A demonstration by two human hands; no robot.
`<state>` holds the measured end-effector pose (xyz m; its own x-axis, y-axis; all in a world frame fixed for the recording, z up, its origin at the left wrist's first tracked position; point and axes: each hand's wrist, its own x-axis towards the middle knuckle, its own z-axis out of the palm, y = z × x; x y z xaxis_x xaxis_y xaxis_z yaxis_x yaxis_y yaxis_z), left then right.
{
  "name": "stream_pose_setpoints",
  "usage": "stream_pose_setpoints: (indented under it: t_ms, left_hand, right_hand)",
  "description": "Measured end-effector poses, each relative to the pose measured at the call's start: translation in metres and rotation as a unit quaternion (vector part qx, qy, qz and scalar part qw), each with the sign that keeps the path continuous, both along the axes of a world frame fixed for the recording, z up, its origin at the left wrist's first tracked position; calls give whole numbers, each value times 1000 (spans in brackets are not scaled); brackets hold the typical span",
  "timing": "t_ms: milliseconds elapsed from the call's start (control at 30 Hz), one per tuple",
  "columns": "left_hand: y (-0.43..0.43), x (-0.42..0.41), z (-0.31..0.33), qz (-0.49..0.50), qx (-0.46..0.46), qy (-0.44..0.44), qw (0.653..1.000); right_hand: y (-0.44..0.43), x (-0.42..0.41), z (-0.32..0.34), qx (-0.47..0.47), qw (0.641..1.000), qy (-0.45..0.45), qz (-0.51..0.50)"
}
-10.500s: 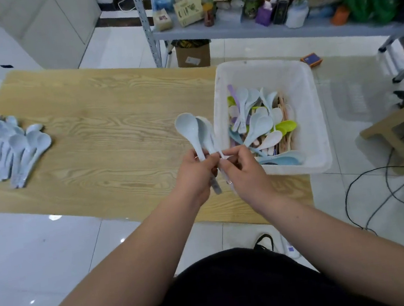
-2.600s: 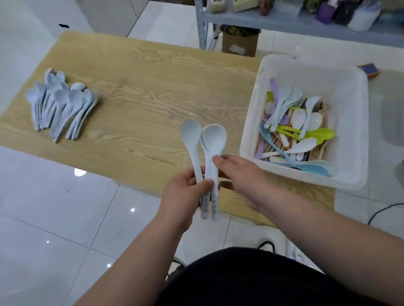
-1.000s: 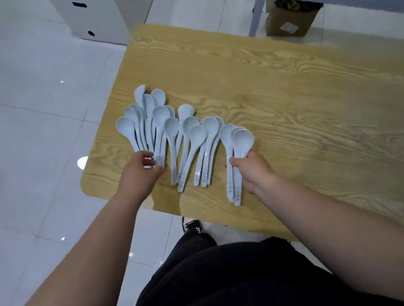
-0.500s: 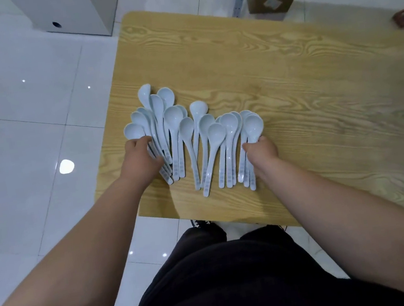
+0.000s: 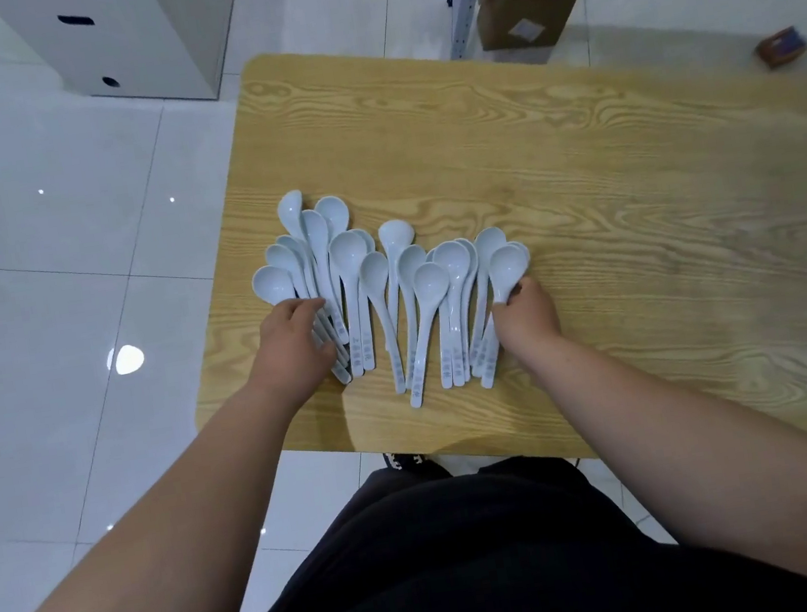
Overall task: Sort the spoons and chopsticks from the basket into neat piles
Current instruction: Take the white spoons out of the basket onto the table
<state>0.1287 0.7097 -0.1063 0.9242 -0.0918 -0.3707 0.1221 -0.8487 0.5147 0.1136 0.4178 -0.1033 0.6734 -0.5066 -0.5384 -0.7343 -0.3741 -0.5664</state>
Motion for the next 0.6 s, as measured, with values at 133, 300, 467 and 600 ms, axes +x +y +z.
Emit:
stream_pose_setpoints:
  t_ms: [133,300,467,600]
  left_hand:
    - [0,-2,0,-13,5,4,1000]
    - [0,-7,0,-41,20,6,999]
    - [-6,-9,1,-77,58,26,995]
    - [-10,-10,8,-73,69,32,994]
  right_hand:
    - [-6,-4,-2,-4,999,5,52]
    - [-8,-10,-1,-18,998,-23,57]
    - [-4,-14,-4,-5,988,-4,154]
    - [-9,-18,7,23,982,14,187]
